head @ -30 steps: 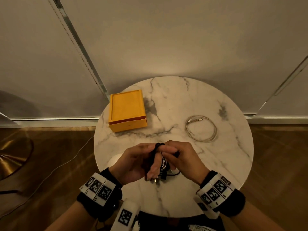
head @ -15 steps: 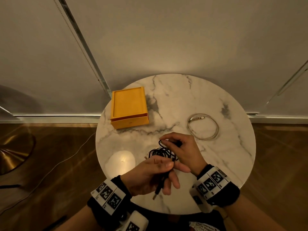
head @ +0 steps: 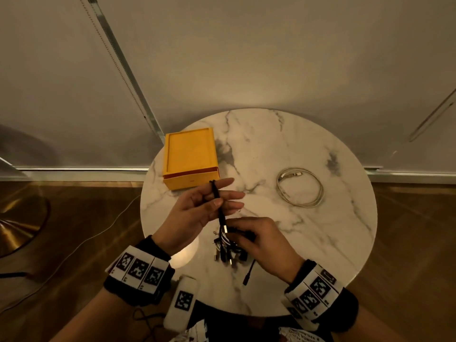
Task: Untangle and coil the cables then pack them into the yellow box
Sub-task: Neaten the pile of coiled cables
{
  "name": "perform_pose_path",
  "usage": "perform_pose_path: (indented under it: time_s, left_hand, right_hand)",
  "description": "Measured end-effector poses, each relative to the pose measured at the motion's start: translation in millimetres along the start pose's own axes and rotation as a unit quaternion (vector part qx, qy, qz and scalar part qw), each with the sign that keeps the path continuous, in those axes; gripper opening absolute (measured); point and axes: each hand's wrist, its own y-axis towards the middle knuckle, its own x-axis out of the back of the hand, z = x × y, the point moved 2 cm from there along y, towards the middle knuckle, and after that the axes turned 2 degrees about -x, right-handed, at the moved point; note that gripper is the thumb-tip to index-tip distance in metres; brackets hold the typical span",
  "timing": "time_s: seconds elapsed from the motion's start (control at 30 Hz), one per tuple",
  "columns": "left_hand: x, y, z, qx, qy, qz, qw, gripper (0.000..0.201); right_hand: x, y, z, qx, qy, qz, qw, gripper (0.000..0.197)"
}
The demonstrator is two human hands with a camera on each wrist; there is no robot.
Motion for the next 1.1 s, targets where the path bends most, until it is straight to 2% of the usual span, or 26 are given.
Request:
perform_pose_path:
  time_s: [0.1,0.27,0.33,0.4,0.47,0.53,0.57,0.6,0.63,0.7,0.77,0.87,0.93,1.03,1.1]
  left_hand:
    - [0,-1,4,-0.017,-0.013,-0.03,0.999,0.038]
    - [-7,2,11,-0.044,-0.094,-0.125,0.987,0.048]
    - [-4,3,15,-0.062,-0.052,-0.153,0.985,0.043]
    - [-2,3,19,-0.083,0.082,-0.153,0.981,0.038]
    - [1,0,22,-0.097,0.27,-0.129,0.949,0.035]
    - [10,-4,29,-0.087,0.471,-0.083,0.874,0.034]
    - [16,-6,32,-0.072,0.541,-0.058,0.836,0.037]
    - [22,-8,36,-0.044,0.577,-0.036,0.814,0.039]
    - [27,-10,38,-0.01,0.586,-0.016,0.81,0.038]
    - [29,-17,41,0.046,0.562,0.025,0.826,0.032]
    - [23,-26,42,0.07,0.521,0.054,0.849,0.03]
    - [12,-34,42,0.076,0.399,0.031,0.913,0.022]
    - [3,-36,41,0.082,0.298,0.008,0.951,0.023]
    - [-12,-35,33,0.088,0.189,0.016,0.978,0.031]
    - [-19,-32,25,0.074,0.141,0.027,0.987,0.028]
  right_hand:
    - [-3,-2,5,0.001,-0.022,0.026,0.999,0.019]
    - [-15,-1,16,-0.066,-0.016,0.081,0.994,0.048]
    - [-16,0,18,-0.077,-0.021,0.111,0.991,0.057]
    - [-7,0,19,-0.079,-0.035,0.124,0.989,0.058]
    - [7,1,18,-0.081,-0.053,0.117,0.988,0.045]
    - [23,0,17,-0.087,-0.08,0.107,0.987,0.03]
    - [30,0,17,-0.086,-0.092,0.098,0.987,0.024]
    - [36,0,17,-0.083,-0.1,0.083,0.988,0.019]
    - [43,1,16,-0.08,-0.098,0.063,0.99,0.015]
    - [54,3,14,-0.077,-0.077,0.023,0.994,0.011]
    - [59,6,11,-0.081,-0.056,0.009,0.995,0.01]
    - [54,9,6,-0.097,-0.012,0.0,0.995,0.013]
    - [47,10,4,-0.095,-0.006,-0.011,0.995,0.029]
    - [37,11,5,-0.069,0.018,0.001,0.997,0.05]
    - [31,12,9,-0.05,0.032,0.016,0.998,0.045]
